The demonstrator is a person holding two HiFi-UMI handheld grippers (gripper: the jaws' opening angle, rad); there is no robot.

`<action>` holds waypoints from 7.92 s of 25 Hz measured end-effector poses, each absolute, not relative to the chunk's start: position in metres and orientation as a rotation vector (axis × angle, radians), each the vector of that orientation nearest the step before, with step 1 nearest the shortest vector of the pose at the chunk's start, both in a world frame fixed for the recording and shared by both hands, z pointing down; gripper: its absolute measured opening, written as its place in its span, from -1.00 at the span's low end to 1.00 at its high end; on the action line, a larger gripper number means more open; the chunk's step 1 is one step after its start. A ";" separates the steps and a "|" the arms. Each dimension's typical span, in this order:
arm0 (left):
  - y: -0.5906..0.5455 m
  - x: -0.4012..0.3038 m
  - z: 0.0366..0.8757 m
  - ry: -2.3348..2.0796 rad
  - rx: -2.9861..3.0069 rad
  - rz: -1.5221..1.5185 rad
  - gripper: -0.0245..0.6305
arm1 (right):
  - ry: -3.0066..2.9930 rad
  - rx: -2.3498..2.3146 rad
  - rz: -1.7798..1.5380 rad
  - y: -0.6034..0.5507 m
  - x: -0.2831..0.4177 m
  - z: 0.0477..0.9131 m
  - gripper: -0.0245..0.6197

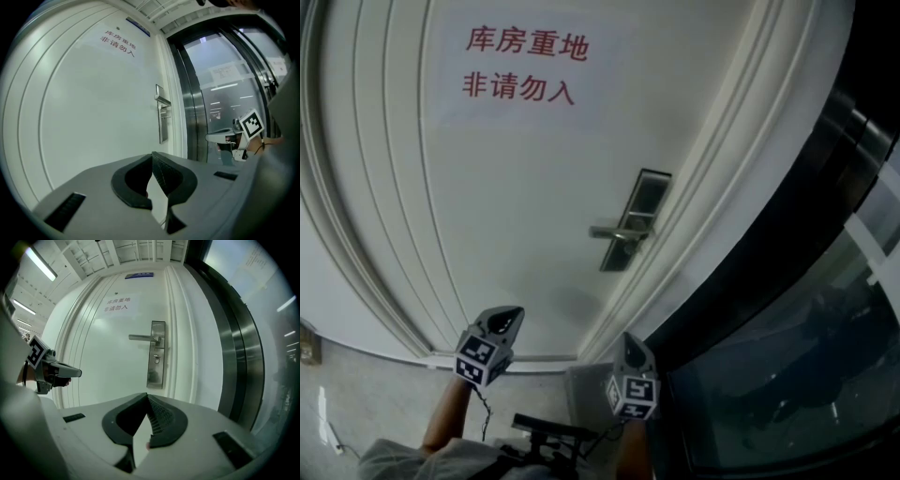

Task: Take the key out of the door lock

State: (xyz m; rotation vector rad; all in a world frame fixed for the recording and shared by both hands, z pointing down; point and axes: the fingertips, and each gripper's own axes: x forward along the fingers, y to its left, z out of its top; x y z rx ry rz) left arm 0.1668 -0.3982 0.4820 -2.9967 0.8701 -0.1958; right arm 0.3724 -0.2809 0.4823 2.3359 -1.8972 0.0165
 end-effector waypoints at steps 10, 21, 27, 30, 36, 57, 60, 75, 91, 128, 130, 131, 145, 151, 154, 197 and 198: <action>-0.418 0.179 0.482 0.894 -2.982 -0.211 -0.91 | -1.805 2.224 -0.257 -0.318 0.392 0.451 -0.89; -0.421 0.183 0.484 0.900 -2.986 -0.212 -0.91 | -1.474 1.882 -0.669 -0.358 0.403 0.408 -0.89; -0.423 0.180 0.482 0.914 -2.980 -0.200 -0.91 | -1.353 1.749 -0.801 -0.374 0.407 0.395 -0.88; -0.425 0.179 0.479 0.922 -2.978 -0.190 -0.91 | -1.325 1.726 -0.827 -0.381 0.408 0.390 -0.88; -0.430 0.173 0.478 0.947 -2.972 -0.188 -0.91 | -1.315 1.684 -0.849 -0.395 0.409 0.389 -0.79; -0.448 0.153 0.481 1.030 -2.974 -0.176 -0.91 | -1.270 1.636 -0.875 -0.444 0.420 0.384 -0.51; -0.451 0.152 0.482 1.040 -2.973 -0.175 -0.91 | -1.258 1.624 -0.885 -0.448 0.420 0.384 -0.51; -0.452 0.149 0.484 1.064 -2.975 -0.176 -0.91 | -1.179 1.563 -0.906 -0.451 0.421 0.388 -0.76; -0.446 0.145 0.486 1.077 -2.982 -0.170 -0.91 | -1.056 1.481 -0.949 -0.452 0.421 0.390 -0.86; -0.438 0.123 0.490 1.130 -2.971 -0.160 -0.91 | -0.998 1.411 -0.937 -0.451 0.417 0.390 -0.87; -0.438 0.121 0.491 1.133 -2.970 -0.163 -0.91 | -0.989 1.407 -0.937 -0.451 0.416 0.390 -0.87; -0.437 0.120 0.491 1.133 -2.970 -0.165 -0.91 | -0.994 1.406 -0.935 -0.450 0.415 0.391 -0.87; -0.438 0.116 0.486 1.117 -2.963 -0.158 -0.91 | -1.005 1.408 -0.929 -0.443 0.411 0.389 -0.87; -0.432 0.115 0.487 1.111 -2.960 -0.167 -0.91 | -1.007 1.414 -0.925 -0.437 0.411 0.390 -0.87; -0.430 0.113 0.486 1.117 -2.959 -0.161 -0.91 | -1.013 1.418 -0.919 -0.435 0.411 0.391 -0.87; -0.392 0.070 0.477 1.079 -2.957 -0.155 -0.91 | -1.071 1.656 -0.850 -0.324 0.363 0.377 -0.86; -0.390 0.068 0.477 1.074 -2.959 -0.159 -0.91 | -1.088 1.677 -0.839 -0.317 0.358 0.377 -0.86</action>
